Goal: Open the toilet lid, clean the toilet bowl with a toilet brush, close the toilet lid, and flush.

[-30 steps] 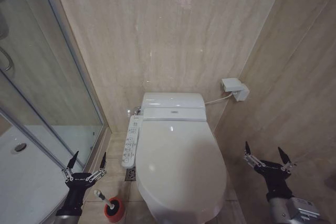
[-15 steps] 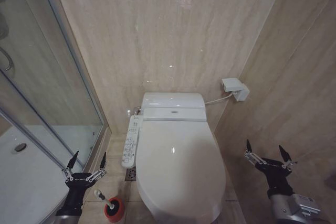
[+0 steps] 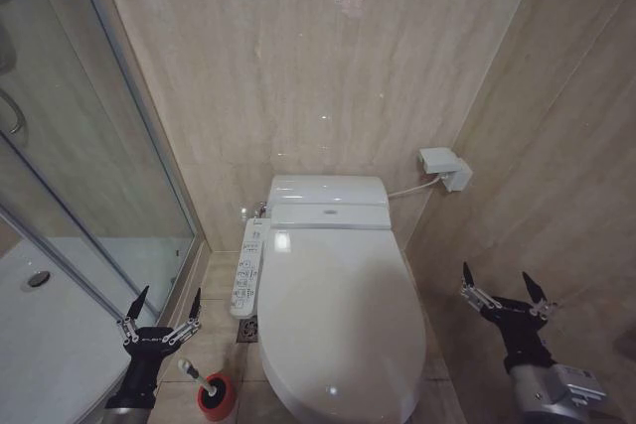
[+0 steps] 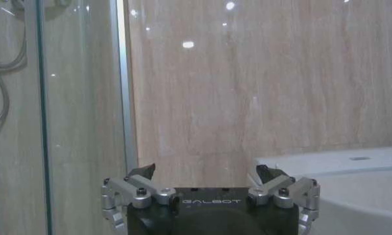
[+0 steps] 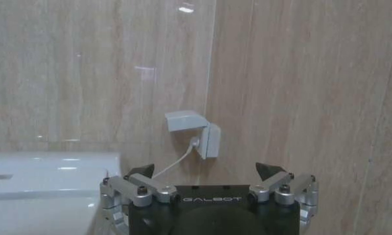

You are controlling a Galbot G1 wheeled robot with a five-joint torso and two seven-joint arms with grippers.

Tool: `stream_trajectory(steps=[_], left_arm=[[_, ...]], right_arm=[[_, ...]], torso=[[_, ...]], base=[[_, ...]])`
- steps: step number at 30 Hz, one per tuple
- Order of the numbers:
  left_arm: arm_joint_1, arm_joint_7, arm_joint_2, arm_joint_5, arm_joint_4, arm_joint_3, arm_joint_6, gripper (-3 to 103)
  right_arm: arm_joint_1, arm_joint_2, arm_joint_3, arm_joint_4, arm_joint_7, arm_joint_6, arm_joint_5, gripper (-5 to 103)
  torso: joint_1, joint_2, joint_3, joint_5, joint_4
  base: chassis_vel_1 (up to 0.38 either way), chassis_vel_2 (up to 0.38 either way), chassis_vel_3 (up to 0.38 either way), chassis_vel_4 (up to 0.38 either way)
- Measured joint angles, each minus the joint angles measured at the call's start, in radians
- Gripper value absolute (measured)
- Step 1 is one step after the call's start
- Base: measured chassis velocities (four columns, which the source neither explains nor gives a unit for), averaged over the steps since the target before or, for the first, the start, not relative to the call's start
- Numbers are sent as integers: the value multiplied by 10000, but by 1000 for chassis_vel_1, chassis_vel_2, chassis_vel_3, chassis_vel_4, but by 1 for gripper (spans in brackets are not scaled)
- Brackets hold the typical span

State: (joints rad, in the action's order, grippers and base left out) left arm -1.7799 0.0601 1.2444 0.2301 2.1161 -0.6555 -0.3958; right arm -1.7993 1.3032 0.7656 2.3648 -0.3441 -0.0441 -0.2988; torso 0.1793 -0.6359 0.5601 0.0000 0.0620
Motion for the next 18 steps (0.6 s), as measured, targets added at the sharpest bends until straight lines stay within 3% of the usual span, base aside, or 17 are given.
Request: stream_trajectory(steps=[18], left_arm=[[0, 0, 0, 0, 0, 0, 0, 100]], right_arm=[[8, -21, -1, 2, -27, -8, -34, 100]], torso=[[0, 0, 0, 0, 0]], base=[[0, 0, 0, 0]])
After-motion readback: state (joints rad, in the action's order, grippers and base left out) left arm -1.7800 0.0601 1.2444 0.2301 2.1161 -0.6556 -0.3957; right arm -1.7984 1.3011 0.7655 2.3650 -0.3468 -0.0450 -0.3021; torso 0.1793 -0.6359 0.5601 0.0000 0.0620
